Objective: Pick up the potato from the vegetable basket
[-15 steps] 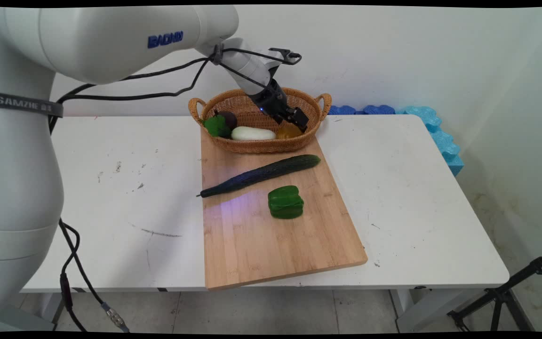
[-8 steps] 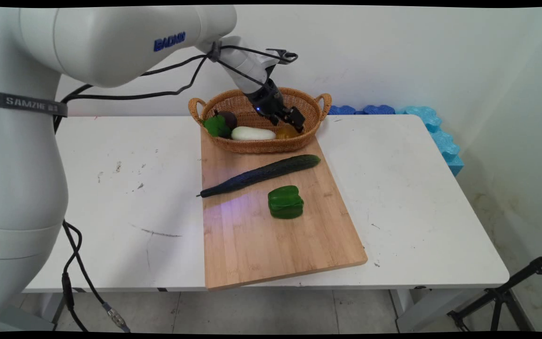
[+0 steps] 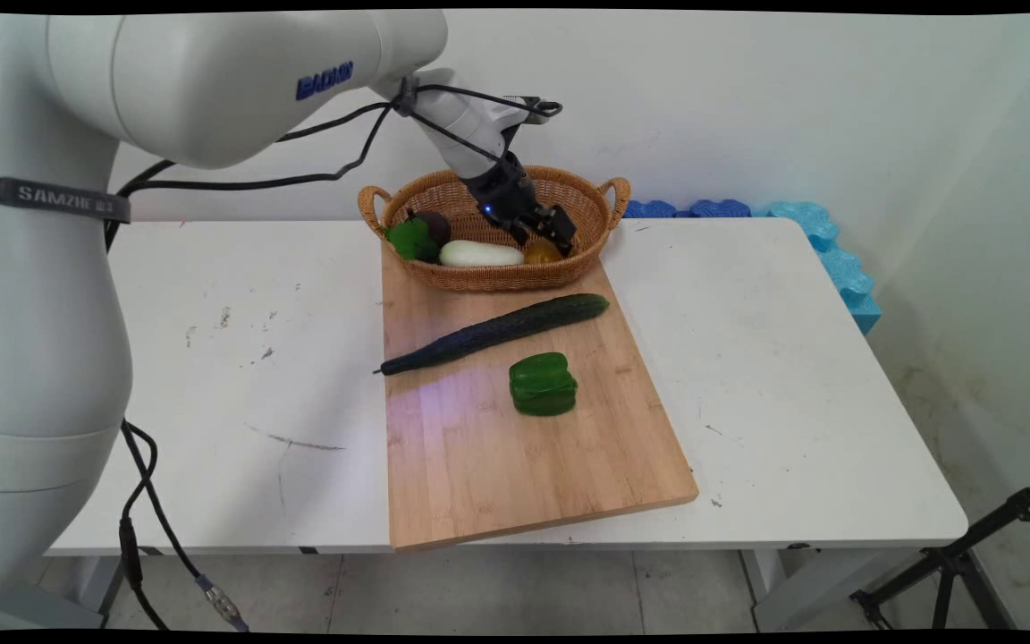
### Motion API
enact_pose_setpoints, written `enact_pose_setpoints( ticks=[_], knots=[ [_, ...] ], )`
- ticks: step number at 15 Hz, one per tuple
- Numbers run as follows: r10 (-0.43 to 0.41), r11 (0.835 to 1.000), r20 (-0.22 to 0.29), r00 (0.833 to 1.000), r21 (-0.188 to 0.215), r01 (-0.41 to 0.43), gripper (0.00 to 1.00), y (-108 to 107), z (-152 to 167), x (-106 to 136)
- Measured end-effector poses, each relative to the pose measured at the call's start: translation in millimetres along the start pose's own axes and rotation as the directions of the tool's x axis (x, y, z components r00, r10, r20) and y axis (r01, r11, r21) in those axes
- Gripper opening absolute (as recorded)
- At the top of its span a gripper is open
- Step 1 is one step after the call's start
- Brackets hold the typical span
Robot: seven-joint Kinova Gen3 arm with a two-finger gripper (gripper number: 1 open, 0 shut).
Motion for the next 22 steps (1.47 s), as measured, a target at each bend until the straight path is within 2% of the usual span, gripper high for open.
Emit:
enact_pose_setpoints(
  ticks=[1, 10, 16, 17, 22],
  knots=[
    [-0.003, 1.0, 0.001, 1.0, -0.002, 0.003, 0.0, 0, 0, 0],
    [-0.018, 1.0, -0.002, 1.0, -0.006, 0.018, 0.0, -4, -4, 1],
    [0.002, 1.0, -0.022, 1.0, -0.007, -0.002, 0.0, -3, -11, 3],
    [0.006, 1.0, -0.026, 1.0, -0.007, -0.006, 1.0, -3, -13, 4],
    [0.017, 1.0, -0.037, 0.999, -0.008, -0.017, 1.0, -2, -17, 3]
  ],
)
